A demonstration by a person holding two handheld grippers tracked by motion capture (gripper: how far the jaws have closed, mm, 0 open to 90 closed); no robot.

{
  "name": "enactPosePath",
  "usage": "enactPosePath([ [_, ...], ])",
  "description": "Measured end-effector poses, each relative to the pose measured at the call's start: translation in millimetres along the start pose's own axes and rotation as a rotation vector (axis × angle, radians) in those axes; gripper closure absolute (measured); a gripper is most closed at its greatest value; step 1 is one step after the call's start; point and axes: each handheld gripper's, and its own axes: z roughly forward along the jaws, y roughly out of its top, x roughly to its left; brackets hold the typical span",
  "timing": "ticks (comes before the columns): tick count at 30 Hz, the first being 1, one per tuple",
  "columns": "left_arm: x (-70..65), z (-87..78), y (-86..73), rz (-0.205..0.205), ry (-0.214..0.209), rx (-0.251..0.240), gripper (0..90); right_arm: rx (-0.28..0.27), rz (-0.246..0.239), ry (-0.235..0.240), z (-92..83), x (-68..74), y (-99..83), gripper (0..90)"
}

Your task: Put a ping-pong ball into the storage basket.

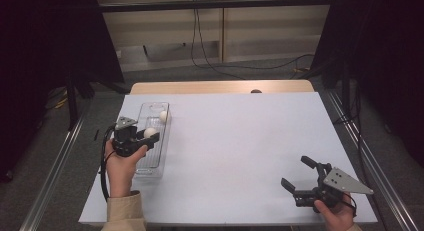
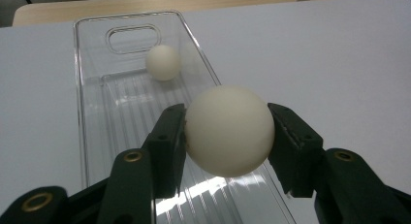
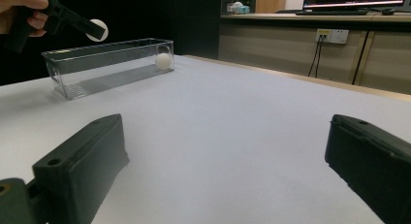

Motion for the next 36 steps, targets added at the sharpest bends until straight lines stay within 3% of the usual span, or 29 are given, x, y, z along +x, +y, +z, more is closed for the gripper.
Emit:
enactPosePath([
  [18,2.5,4.7,-4.3,0.015,0.037,0.021,51.0,-0.001,-0.001,-0.003,-0.4,-0.3,0.1,0.8],
  [36,4.8,6.3,-10.0,0.005,0.043,0.024,51.0,-0.001,-0.002,0.002,0.5,0.1,0.1,0.8],
])
